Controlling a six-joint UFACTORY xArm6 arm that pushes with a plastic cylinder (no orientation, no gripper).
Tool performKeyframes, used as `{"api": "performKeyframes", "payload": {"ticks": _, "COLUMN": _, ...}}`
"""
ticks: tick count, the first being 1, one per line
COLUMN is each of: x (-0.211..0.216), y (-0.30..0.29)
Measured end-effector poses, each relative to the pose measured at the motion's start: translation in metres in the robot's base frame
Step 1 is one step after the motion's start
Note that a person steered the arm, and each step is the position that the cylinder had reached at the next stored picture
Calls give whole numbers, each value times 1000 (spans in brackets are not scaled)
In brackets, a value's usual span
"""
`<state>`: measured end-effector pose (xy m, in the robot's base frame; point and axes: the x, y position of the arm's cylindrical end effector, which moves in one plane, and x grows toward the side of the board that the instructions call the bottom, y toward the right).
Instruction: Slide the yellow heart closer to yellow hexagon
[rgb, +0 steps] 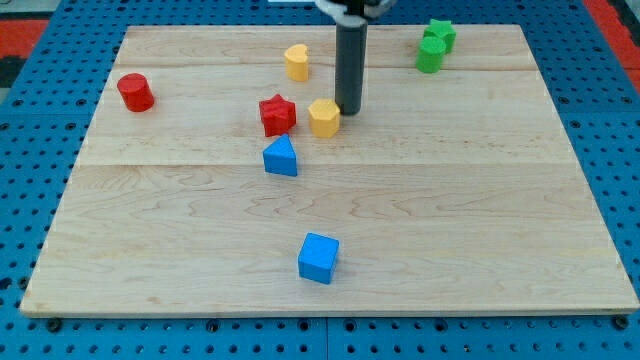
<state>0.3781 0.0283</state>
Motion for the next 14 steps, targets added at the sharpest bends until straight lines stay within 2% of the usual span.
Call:
{"api": "performKeyframes", "payload": {"ticks": 1, "x": 14, "y": 7}}
{"api": "performKeyframes", "payload": {"ticks": 2, "x": -58, "y": 56}}
{"api": "performKeyframes", "payload": {"ticks": 3, "x": -148, "y": 13}}
{"api": "performKeyframes", "payload": {"ticks": 4, "x": -173, "y": -37}}
{"api": "performKeyframes", "payload": {"ticks": 5, "x": -111, "y": -19}}
{"api": "performKeyframes", "payload": {"ticks": 6, "x": -99, "y": 6}}
{"api": "performKeyframes", "payload": {"ticks": 7, "x": -158, "y": -28}}
{"api": "performKeyframes", "payload": {"ticks": 8, "x": -123, "y": -85}}
{"api": "performKeyframes", "payload": {"ticks": 10, "x": -52, "y": 7}}
{"api": "performKeyframes", "payload": {"ticks": 11, "x": -35, "y": 50}}
{"api": "performKeyframes", "payload": {"ticks": 12, "x": -15, "y": 72}}
{"api": "performKeyframes", "payload": {"ticks": 13, "x": 8, "y": 53}}
{"api": "performKeyframes", "payload": {"ticks": 14, "x": -40, "y": 57}}
